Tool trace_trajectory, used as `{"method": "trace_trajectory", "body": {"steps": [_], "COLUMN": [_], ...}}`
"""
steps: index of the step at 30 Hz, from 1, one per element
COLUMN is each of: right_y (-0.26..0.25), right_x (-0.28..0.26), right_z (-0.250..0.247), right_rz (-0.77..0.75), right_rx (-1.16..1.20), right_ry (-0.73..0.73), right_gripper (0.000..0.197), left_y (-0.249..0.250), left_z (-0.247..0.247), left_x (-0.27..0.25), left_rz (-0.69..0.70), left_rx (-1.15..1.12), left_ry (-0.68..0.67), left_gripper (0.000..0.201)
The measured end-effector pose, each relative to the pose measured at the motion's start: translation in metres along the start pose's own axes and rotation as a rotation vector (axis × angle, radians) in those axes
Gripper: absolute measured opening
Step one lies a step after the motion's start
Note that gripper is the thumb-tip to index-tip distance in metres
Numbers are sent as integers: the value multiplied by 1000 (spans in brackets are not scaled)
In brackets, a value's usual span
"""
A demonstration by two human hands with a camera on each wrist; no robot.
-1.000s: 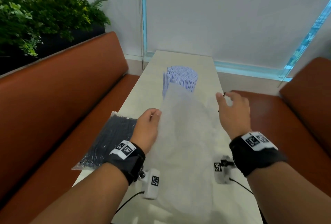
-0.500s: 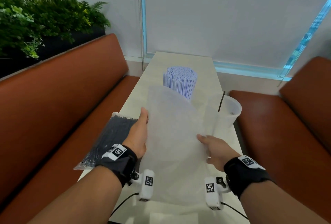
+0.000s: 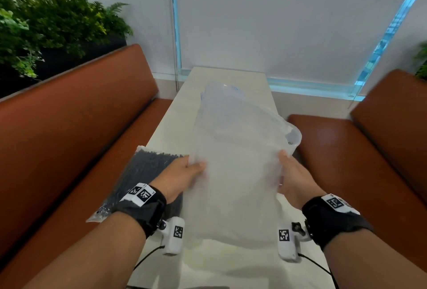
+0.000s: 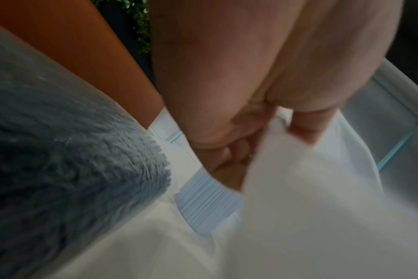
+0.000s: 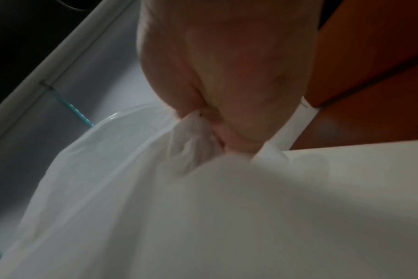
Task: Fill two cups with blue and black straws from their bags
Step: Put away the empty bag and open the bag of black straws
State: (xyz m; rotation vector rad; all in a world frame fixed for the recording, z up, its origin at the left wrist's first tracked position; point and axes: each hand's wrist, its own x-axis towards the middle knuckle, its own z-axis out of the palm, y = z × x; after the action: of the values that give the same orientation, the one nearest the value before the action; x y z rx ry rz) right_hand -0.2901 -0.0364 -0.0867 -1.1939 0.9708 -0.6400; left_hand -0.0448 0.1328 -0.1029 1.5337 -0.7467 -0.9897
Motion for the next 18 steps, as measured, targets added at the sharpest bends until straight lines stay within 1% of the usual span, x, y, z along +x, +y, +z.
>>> {"method": "trace_trajectory", "body": {"steps": [1,2,3,4,6,8,10,12,15,17,18], "right_y": [0,1,1,1,0,-1,0,2,0,-2,-3], "right_x": [-3,-5,-5,-5,-4,-2,-2,-1,-3,-3,-2], "right_z": [-1,-1,-2,-2,-4,-7,-7,-7,-5,-7,-8], "right_rz": [21,33,37,29,-5,-29,-53,-79,-122,-122,-115], "right_rx": [-85,-154,-181,-180,-127,-55,-39,-61,-85,-73,-51], "right_ry": [-111,-200,-250,-261,-233,-194,-172,-160,-109,-74,-63], "right_gripper": [28,36,46,53,55,46,36,31,23,19,20], "left_y": [1,4,6,8,10,12,14,14,14,15,17], "left_z": [0,-1,-1,-2,-4,-6,-9,-9,-5,-7,-11], "left_x": [0,0,-1,0,0,0,-1,-1,-2,-4,-4], "left_rz": [13,16,10,7,34,63,65,64,96,133,119], "left_rx": [-3,-28,-55,-84,-126,-174,-246,-316,-360,-378,-378], "left_ry": [51,81,98,109,118,118,118,89,11,-5,7], "left_gripper": [18,19,19,18,24,30,30,26,28,25,27]}}
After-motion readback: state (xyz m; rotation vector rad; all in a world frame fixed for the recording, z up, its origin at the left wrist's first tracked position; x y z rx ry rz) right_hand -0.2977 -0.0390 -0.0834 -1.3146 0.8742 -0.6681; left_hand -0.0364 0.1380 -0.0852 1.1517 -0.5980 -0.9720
